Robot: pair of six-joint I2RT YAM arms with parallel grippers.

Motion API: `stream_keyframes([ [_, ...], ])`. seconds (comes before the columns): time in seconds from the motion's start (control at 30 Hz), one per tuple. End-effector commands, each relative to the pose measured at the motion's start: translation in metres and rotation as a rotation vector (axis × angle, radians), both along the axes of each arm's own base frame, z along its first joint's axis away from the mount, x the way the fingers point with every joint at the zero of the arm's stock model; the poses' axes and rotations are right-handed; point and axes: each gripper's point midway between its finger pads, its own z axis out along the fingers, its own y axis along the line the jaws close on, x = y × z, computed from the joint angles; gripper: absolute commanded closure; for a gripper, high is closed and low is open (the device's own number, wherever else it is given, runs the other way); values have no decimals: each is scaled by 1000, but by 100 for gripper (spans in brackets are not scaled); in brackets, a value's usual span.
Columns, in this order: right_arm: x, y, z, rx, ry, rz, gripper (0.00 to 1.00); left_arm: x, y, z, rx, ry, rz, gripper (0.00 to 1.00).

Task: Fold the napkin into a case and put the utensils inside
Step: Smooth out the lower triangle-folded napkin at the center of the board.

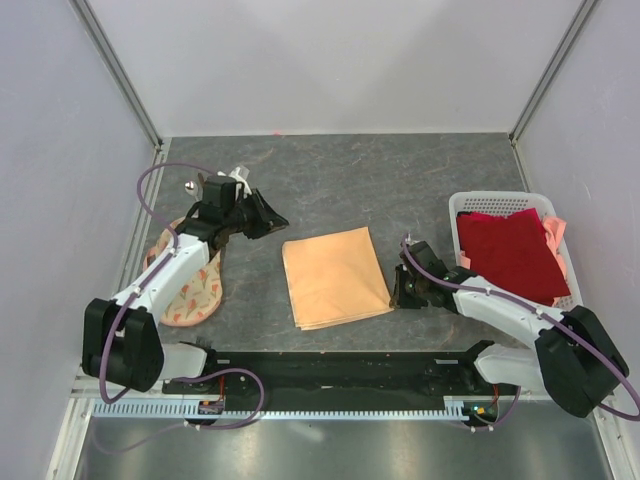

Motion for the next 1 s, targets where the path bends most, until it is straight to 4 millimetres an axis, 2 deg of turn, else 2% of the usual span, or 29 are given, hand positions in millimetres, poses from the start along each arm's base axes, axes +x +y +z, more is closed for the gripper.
stream_keyframes([
  [0.0,11,-1,14,-7,-47,-27,92,-18,0,-20,28,48,-61,75],
  [0.07,8,-4,11,-21,-36,-30,100,-21,1,-22,24,54,-65,75],
  [0.23,8,-17,7,-83,-40,-64,100,-26,1,-21,31,47,-75,75],
  [0.27,9,-18,7,-89,-40,-61,95,-26,2,-19,30,43,-75,75],
  [0.33,13,-18,14,-97,-57,-56,77,-28,2,-15,30,27,-74,74],
  [0.37,18,-16,22,-96,-78,-56,64,-28,3,-13,32,25,-74,74],
  [0.43,22,-21,29,-148,-101,-51,53,-28,5,-4,37,-2,-71,74],
  [0.47,28,-13,43,-152,-141,-34,50,-28,6,-2,43,-10,-69,74],
  [0.53,31,-13,51,-210,-161,-23,42,-29,11,6,63,-34,-51,74],
  [0.57,33,1,63,-202,-191,14,41,-29,14,9,74,-45,-44,74],
  [0.63,33,14,66,-222,-193,49,36,-30,26,15,113,-57,7,73],
  [0.67,31,31,75,-213,-220,90,35,-31,32,15,127,-49,35,72],
  [0.7,30,42,77,-213,-229,115,34,-32,38,15,143,-33,63,71],
  [0.73,27,52,70,-237,-215,144,32,-31,48,14,152,-17,109,69],
  [0.77,20,77,79,-220,-244,204,32,-32,52,14,152,-11,120,69],
  [0.8,16,92,79,-213,-246,233,32,-33,56,13,152,3,131,68],
  [0.83,11,104,68,-242,-230,271,32,-35,61,10,144,31,138,67],
  [0.87,1,132,78,-216,-258,326,32,-37,62,7,133,50,136,66],
  [0.9,-4,145,76,-211,-253,347,32,-38,64,4,122,69,132,66],
  [0.93,-10,156,62,-235,-225,375,34,-41,64,3,88,84,111,67],
  [0.97,-16,176,68,-209,-238,404,37,-43,64,3,67,85,92,70],
])
